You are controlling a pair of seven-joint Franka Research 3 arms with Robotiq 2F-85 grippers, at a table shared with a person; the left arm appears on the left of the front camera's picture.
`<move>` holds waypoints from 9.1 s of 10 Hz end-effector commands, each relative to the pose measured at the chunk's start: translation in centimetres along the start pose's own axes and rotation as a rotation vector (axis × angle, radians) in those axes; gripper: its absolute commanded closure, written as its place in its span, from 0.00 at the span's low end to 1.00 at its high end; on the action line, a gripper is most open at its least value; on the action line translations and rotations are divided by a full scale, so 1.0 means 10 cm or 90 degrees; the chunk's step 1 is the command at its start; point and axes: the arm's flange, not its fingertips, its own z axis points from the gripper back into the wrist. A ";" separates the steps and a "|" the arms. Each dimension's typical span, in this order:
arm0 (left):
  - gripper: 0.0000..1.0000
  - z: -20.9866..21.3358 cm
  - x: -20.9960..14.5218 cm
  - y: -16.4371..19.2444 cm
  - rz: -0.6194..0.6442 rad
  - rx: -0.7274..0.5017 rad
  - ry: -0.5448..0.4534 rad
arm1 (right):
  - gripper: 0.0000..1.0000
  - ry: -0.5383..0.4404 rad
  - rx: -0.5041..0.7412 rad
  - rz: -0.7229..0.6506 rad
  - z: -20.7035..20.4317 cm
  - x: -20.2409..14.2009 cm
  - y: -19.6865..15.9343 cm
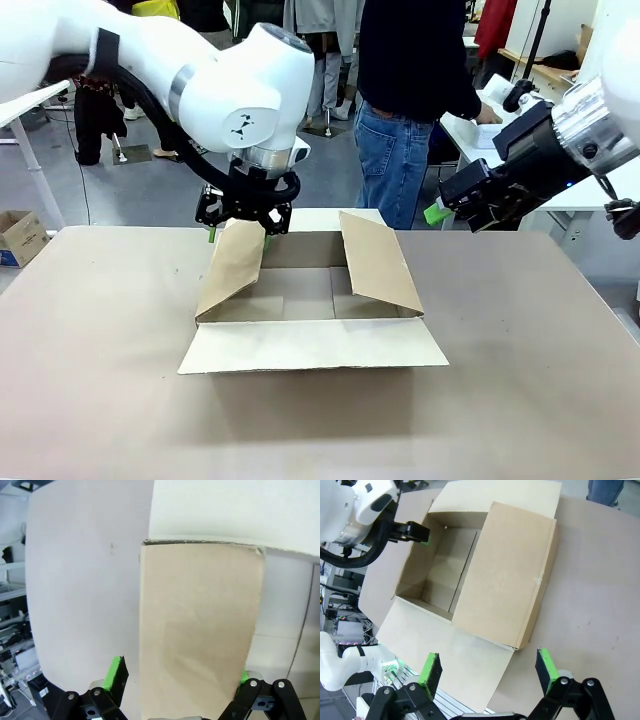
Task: Pack the gift set into the box.
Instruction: Place both hands on the side flaps of the Package Box and spread them outward, then lift both hands away from the flaps of the Package Box.
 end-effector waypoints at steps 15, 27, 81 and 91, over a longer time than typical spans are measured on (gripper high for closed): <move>0.00 -1.10 0.22 2.41 0.129 -0.450 0.051 | 0.00 -0.002 0.005 0.017 -0.01 0.00 -0.03; 0.00 -0.85 0.05 2.19 0.069 -0.329 0.050 | 0.00 0.138 -0.243 0.209 -1.16 0.40 1.96; 0.00 -0.85 0.05 2.19 0.069 -0.329 0.050 | 0.00 -0.059 -0.265 -0.273 -0.71 0.12 -0.78; 0.00 -0.88 0.06 2.17 0.065 -0.338 0.046 | 0.00 -0.057 -0.251 -0.261 -0.73 0.10 -0.82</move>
